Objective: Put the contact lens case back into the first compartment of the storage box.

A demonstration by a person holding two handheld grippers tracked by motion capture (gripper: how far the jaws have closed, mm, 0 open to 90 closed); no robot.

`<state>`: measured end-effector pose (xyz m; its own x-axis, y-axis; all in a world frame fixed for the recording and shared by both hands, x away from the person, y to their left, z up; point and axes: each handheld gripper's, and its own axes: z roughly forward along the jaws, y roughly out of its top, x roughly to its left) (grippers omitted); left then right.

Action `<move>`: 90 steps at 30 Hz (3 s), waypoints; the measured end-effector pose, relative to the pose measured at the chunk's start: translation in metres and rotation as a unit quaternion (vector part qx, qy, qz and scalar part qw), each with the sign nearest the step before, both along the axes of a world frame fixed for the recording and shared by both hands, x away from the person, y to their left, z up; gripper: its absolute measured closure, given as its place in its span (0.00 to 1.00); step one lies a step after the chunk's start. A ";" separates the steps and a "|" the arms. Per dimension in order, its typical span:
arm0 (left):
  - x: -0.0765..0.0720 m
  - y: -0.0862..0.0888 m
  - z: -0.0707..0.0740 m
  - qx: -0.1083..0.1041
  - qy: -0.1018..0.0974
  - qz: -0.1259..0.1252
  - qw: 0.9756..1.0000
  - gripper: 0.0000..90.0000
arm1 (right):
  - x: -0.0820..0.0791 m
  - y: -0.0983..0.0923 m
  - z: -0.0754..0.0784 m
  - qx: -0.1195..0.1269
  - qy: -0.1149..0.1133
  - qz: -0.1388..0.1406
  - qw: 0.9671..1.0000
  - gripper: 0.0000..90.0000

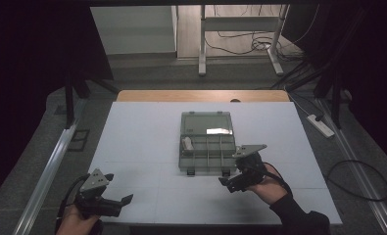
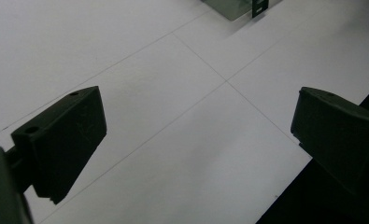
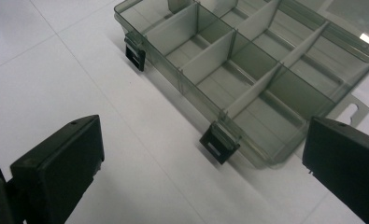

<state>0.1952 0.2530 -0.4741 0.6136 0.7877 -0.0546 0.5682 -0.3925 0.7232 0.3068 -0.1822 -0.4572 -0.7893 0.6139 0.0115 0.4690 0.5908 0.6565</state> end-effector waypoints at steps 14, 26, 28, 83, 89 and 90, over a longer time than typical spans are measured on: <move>0.000 0.000 0.000 -0.001 0.001 0.001 1.000 0.04 | -0.008 -0.021 0.000 0.004 0.002 -0.018 1.000 0.00; 0.000 0.000 0.000 -0.001 0.002 0.002 1.000 0.04 | -0.016 -0.041 -0.003 0.012 0.005 -0.036 0.999 0.00; 0.000 0.000 0.000 -0.001 0.002 0.002 1.000 0.04 | -0.018 -0.045 -0.003 0.013 0.007 -0.041 0.999 0.00; 0.001 0.001 0.000 -0.003 0.005 0.008 1.000 0.04 | -0.064 -0.125 0.005 0.017 -0.005 -0.159 0.987 0.00; 0.001 0.001 0.000 -0.003 0.005 0.008 1.000 0.04 | -0.066 -0.127 0.006 0.017 -0.007 -0.165 0.986 0.00; 0.001 0.001 0.000 -0.003 0.005 0.008 1.000 0.04 | -0.066 -0.127 0.006 0.016 -0.008 -0.164 0.986 0.00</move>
<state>0.1960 0.2543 -0.4743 0.5998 0.7975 -0.0653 0.5818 -0.3787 0.7198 0.2405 -0.3094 -0.4514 -0.5479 0.8362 0.0248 0.6216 0.3871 0.6810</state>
